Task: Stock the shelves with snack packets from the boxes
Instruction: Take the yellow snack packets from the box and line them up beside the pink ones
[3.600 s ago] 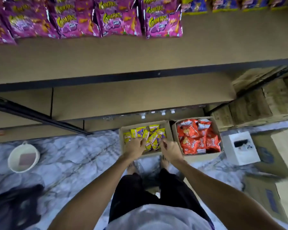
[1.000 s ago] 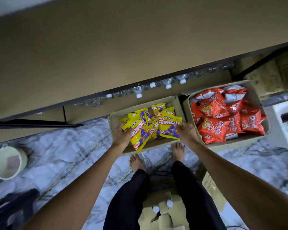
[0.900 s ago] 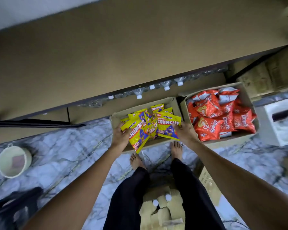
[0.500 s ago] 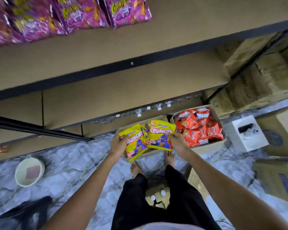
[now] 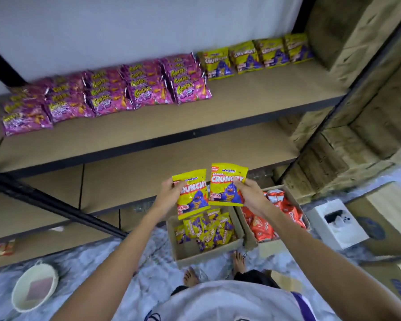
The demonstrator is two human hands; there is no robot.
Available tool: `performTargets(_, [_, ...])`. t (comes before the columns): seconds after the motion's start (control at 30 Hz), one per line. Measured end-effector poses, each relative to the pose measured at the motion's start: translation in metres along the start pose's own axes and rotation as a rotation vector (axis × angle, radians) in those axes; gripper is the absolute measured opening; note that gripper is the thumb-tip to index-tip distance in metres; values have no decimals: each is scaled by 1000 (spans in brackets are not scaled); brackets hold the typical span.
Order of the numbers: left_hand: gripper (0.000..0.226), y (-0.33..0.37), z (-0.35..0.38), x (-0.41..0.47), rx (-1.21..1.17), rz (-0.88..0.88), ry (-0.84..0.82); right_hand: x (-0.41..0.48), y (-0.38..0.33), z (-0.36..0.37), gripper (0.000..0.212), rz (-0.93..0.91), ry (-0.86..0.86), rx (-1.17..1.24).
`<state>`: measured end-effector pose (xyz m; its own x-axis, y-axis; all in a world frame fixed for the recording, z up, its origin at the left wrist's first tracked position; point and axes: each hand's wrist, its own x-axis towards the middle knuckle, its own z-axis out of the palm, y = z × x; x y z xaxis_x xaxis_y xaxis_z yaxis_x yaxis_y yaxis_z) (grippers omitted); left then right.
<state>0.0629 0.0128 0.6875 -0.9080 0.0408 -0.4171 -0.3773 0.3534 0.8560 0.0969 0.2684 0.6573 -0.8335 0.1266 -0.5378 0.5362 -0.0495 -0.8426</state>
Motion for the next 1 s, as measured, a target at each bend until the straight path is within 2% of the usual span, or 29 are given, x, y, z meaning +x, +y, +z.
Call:
performTargets(0.1, [12, 40, -11, 5, 3, 109, -17, -7, -41, 3, 30, -59, 8, 105])
performTargets(0.2, [14, 77, -22, 10, 9, 220, -59, -7, -76, 2, 26, -133, -2, 167])
performTargets(0.4, [13, 138, -35, 25, 8, 315, -90, -3, -127, 2, 22, -299, -15, 239])
performTargets(0.5, [7, 165, -38, 34, 21, 393, -68, 5, -147, -1, 30, -352, 3, 254])
performTargets(0.6, [6, 189, -36, 48, 69, 456, -80, 14, -168, -11, 39, -372, 13, 269])
performTargets(0.8, [11, 234, -22, 79, 71, 486, -80, 37, -210, -39, 35, -379, -23, 248])
performTargets(1.0, [20, 275, 1, 124, 106, 499, -55, 84, -240, -76, 42, -361, -10, 265])
